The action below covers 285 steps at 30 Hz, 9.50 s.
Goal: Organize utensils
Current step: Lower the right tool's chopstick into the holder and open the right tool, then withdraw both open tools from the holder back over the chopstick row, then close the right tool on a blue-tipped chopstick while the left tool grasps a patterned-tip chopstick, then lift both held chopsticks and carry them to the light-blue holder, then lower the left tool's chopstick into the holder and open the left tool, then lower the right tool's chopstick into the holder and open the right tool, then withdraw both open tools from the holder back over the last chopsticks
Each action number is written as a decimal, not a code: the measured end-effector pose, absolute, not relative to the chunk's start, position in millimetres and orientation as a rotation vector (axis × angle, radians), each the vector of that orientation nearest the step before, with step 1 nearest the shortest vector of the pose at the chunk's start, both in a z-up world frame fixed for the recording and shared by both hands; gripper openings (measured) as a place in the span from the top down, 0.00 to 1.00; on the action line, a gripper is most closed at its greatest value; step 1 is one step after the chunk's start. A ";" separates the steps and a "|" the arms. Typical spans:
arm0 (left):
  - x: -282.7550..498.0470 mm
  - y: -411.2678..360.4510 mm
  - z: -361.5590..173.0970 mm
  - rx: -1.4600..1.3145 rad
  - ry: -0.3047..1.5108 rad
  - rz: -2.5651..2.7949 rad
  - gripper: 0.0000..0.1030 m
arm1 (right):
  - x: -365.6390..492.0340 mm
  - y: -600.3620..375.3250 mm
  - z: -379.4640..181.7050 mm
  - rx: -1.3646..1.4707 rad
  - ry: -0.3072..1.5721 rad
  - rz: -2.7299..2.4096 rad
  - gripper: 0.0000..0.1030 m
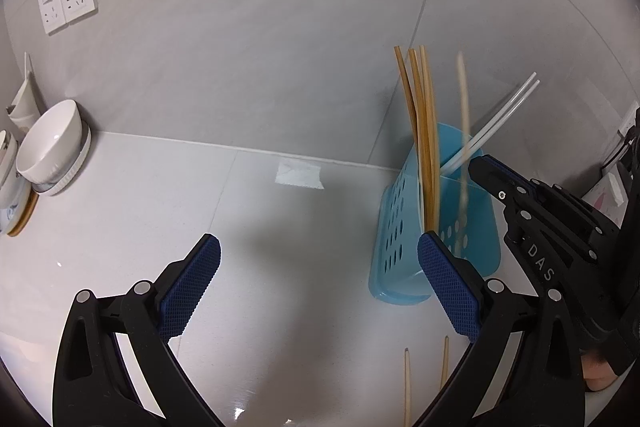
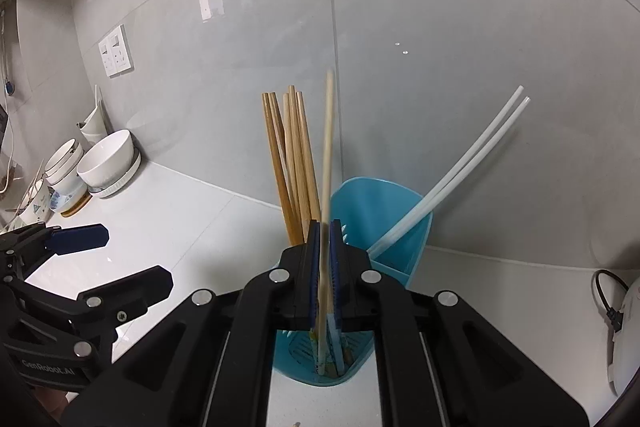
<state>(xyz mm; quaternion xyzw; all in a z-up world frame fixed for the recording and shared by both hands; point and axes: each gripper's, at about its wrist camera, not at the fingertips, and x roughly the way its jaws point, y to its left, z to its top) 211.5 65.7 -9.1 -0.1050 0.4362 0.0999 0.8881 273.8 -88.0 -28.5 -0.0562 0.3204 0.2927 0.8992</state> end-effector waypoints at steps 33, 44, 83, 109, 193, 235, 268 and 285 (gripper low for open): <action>157.0 13.3 -35.4 -0.213 0.994 0.144 0.06 | 219.7 -216.4 -44.6 -0.058 0.820 0.298 0.08; 138.1 -9.2 -95.8 -0.236 1.145 0.108 0.06 | 192.6 -235.6 -104.9 -0.074 1.022 0.235 0.08; 118.1 -54.2 -161.0 -0.138 1.383 0.194 0.19 | 122.9 -202.6 -173.5 -0.188 1.315 0.272 0.70; 122.6 -48.8 -150.3 -0.190 1.388 0.157 0.94 | 145.6 -219.8 -171.6 -0.087 1.378 0.247 0.93; 227.8 -9.7 94.8 -0.252 0.770 0.147 0.94 | 216.7 -188.4 26.6 0.003 0.776 0.401 0.93; 256.8 17.4 30.3 -0.241 0.807 0.156 0.69 | 251.0 -165.9 15.9 0.021 0.770 0.463 0.93; 218.3 57.6 7.9 -0.193 0.900 0.222 0.06 | 267.8 -110.4 -18.7 0.026 0.579 0.616 0.93; 219.3 58.4 7.5 -0.193 0.910 0.232 0.06 | 255.3 -115.8 -29.5 -0.032 0.608 0.579 0.52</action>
